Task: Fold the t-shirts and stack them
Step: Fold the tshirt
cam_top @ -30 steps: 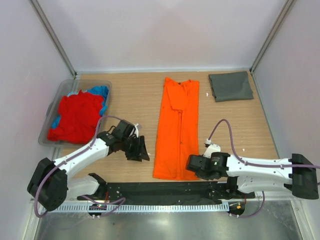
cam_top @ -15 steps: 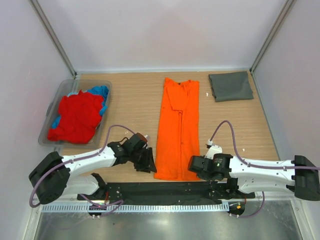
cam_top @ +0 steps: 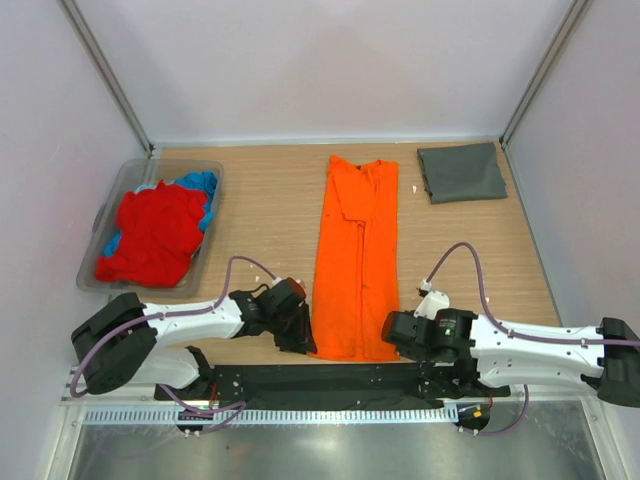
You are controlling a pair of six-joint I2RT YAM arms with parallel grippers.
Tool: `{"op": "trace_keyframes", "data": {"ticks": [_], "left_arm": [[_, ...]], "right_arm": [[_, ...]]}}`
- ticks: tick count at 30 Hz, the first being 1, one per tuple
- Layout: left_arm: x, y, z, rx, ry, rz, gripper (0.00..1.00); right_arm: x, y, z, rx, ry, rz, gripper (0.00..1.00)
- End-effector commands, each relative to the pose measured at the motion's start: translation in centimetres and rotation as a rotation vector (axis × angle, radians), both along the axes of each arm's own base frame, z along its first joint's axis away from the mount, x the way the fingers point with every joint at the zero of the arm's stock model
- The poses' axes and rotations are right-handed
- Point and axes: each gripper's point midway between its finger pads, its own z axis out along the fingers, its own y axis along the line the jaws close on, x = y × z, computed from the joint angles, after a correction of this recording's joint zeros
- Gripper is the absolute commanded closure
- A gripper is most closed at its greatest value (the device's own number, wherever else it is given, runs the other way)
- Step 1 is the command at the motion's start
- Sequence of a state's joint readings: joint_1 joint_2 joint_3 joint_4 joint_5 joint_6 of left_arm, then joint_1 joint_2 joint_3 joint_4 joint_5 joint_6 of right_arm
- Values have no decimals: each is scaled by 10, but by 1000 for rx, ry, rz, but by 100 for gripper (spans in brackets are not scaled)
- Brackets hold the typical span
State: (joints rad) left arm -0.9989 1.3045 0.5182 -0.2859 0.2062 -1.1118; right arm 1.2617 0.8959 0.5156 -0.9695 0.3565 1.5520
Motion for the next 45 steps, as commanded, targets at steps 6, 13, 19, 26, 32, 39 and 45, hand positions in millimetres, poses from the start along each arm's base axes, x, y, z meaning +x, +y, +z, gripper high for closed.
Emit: {"op": "trace_keyframes", "data": {"ticks": [6, 13, 19, 26, 32, 39, 45], "left_arm": [[5, -12, 2, -36, -31, 13, 79], [8, -16, 9, -54, -41, 27, 100], [8, -17, 17, -74, -46, 34, 100], [15, -24, 30, -83, -63, 45, 100], [20, -29, 31, -75, -59, 60, 100], [31, -28, 33, -22, -64, 75, 100], [43, -28, 32, -15, -50, 88, 100]], "right_arm": [[2, -6, -4, 8, -18, -33, 99], [2, -2, -4, 15, -14, -29, 99], [5, 2, 1, 10, -24, -30, 99], [12, 10, 17, 28, -60, -19, 99], [17, 9, 20, 21, -89, -13, 99], [23, 3, 23, 7, -127, -32, 99], [29, 2, 21, -27, -164, -1, 99]]}}
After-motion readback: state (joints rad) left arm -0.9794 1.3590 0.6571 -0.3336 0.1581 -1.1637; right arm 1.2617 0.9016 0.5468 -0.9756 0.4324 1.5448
